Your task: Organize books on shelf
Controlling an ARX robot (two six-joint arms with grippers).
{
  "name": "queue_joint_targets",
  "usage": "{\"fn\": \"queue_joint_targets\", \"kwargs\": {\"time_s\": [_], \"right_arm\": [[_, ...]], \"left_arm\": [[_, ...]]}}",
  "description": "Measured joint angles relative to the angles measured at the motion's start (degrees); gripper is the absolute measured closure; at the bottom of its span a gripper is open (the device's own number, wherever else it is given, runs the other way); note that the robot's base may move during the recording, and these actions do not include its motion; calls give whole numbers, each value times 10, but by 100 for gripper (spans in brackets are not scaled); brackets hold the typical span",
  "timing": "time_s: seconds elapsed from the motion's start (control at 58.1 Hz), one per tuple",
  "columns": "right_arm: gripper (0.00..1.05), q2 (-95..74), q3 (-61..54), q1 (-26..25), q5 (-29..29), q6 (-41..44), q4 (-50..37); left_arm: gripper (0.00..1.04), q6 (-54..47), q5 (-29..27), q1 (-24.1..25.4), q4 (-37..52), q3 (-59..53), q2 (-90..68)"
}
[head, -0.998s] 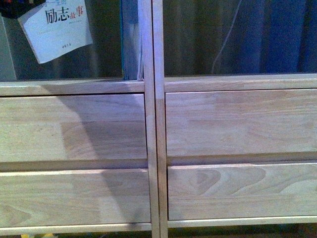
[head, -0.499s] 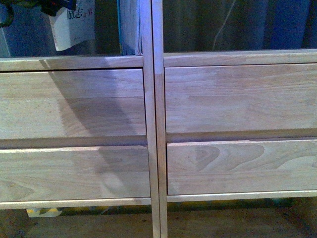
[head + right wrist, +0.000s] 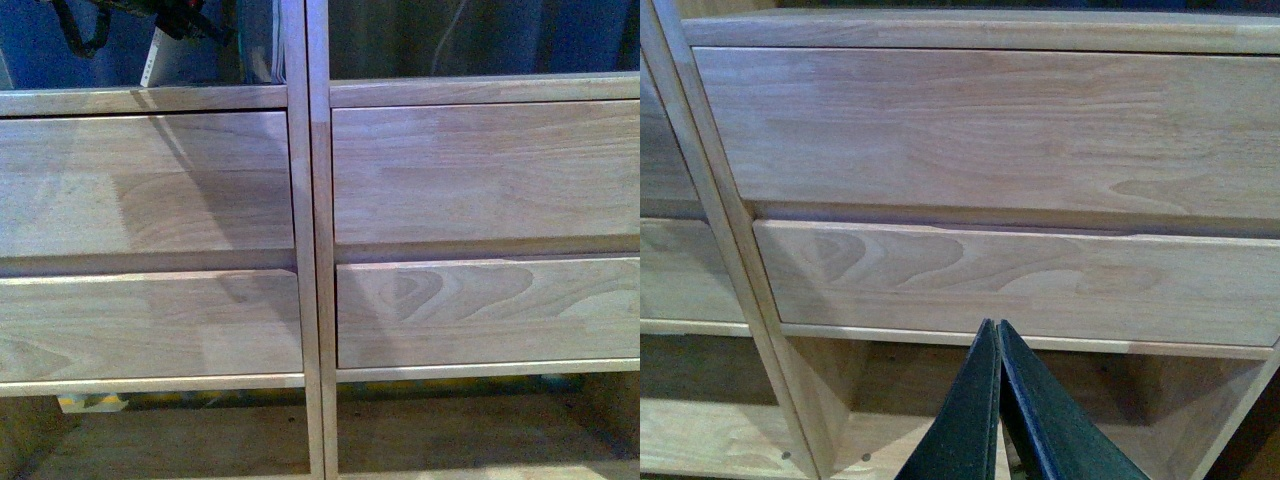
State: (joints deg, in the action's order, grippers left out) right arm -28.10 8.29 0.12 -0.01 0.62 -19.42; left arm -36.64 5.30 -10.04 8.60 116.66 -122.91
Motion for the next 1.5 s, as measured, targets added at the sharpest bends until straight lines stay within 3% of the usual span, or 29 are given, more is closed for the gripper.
{"fn": "queue_joint_targets", "kwargs": {"time_s": [0.103, 0.482, 0.722, 1.015, 1.17, 1.256, 1.497], "right_arm": [[102, 19, -13, 0, 0, 0, 4], [102, 80, -45, 0, 0, 0, 33], [102, 120, -61, 0, 0, 0, 59], [102, 159, -75, 0, 0, 0, 71], [102, 179, -75, 0, 0, 0, 92], [102, 236, -75, 0, 0, 0, 167], [102, 277, -75, 0, 0, 0, 193]], "left_arm": [[97, -4, -10, -3, 3, 2, -2], [40, 11, -37, -2, 13, 3, -2], [6, 79, -24, 9, -3, -38, 39], [7, 150, 22, 34, -2, -214, 197], [7, 167, 53, 57, 47, -353, 306], [7, 180, 68, 73, 76, -425, 369], [7, 274, 139, 160, 138, -618, 585]]}}
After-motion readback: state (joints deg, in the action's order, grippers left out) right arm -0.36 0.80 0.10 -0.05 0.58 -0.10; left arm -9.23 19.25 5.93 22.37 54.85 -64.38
